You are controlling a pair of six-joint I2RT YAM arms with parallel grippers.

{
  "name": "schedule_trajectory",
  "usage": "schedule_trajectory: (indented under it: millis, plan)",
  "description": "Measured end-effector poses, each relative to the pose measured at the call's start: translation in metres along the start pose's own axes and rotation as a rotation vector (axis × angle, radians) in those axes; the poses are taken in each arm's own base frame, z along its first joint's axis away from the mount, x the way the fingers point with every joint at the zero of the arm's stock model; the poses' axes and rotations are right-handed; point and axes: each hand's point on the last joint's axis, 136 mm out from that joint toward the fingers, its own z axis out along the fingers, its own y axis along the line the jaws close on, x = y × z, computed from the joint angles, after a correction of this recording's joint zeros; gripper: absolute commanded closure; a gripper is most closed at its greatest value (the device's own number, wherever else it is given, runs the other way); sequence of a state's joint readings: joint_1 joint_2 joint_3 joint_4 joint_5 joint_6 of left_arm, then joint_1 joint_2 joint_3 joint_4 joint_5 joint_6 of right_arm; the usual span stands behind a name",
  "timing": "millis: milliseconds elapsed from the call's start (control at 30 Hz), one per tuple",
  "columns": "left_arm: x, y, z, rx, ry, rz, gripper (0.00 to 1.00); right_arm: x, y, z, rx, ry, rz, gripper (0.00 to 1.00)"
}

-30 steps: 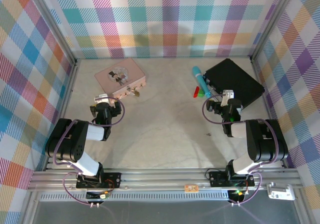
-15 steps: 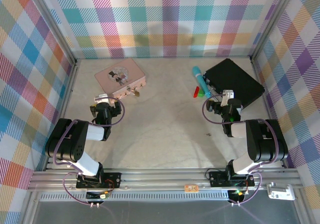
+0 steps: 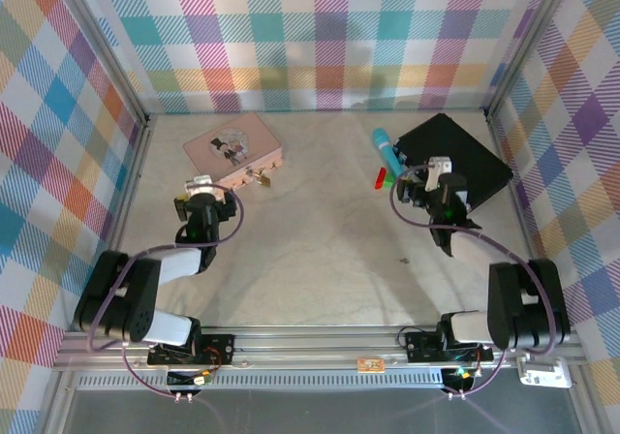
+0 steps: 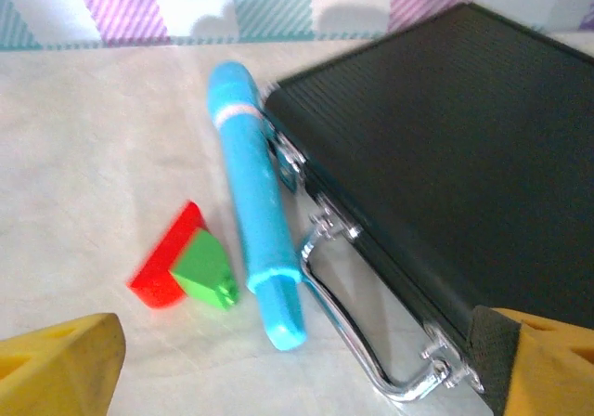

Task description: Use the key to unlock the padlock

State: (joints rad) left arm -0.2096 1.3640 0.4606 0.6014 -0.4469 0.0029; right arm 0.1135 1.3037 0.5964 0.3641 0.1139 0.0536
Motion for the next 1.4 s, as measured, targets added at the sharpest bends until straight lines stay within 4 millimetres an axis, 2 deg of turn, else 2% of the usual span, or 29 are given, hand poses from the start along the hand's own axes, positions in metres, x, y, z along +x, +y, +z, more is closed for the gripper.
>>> schedule_trajectory:
  millis: [67, 133, 200, 233, 300, 400, 467, 567, 633, 767, 933, 1100, 1400]
  plan:
    - [-0.039, -0.006, -0.006, 0.011, -0.015, -0.059, 0.00, -0.021, 0.010, -0.011, -0.016, 0.017, 0.057, 0.12]
    - [-0.076, -0.011, -0.013, 0.031, -0.030, -0.140, 0.00, -0.031, 0.020, -0.021, -0.029, 0.063, 0.118, 0.16]
    - [-0.105, -0.020, -0.025, 0.081, -0.042, -0.232, 0.00, -0.025, 0.029, -0.030, -0.033, 0.150, 0.169, 0.21]
    - [-0.110, -0.024, -0.030, 0.099, -0.038, -0.262, 0.00, -0.018, 0.034, -0.033, -0.033, 0.200, 0.185, 0.24]
    - [-0.104, -0.040, -0.041, 0.153, -0.003, -0.312, 0.00, 0.008, 0.044, -0.043, -0.032, 0.326, 0.208, 0.31]
    - [-0.078, -0.077, -0.056, 0.239, 0.094, -0.333, 0.00, 0.056, 0.057, -0.065, -0.011, 0.532, 0.216, 0.39]
    - [-0.061, -0.100, -0.065, 0.280, 0.156, -0.344, 0.00, 0.080, 0.060, -0.079, 0.009, 0.631, 0.215, 0.42]
    - [-0.036, -0.126, -0.074, 0.317, 0.244, -0.364, 0.00, 0.109, 0.056, -0.095, 0.059, 0.737, 0.219, 0.51]
    - [-0.020, -0.138, -0.076, 0.319, 0.299, -0.365, 0.00, 0.125, 0.047, -0.104, 0.115, 0.789, 0.224, 0.53]
    - [-0.007, -0.167, -0.080, 0.338, 0.368, -0.350, 0.00, 0.140, 0.029, -0.114, 0.216, 0.832, 0.204, 0.60]
    - [-0.001, -0.197, -0.088, 0.413, 0.412, -0.353, 0.00, 0.159, 0.024, -0.111, 0.260, 0.882, 0.204, 0.65]
    - [0.007, -0.207, -0.088, 0.448, 0.447, -0.374, 0.00, 0.176, 0.024, -0.108, 0.275, 0.925, 0.214, 0.68]
    - [0.007, -0.210, -0.090, 0.463, 0.455, -0.381, 0.00, 0.192, 0.031, -0.106, 0.246, 0.953, 0.269, 0.69]
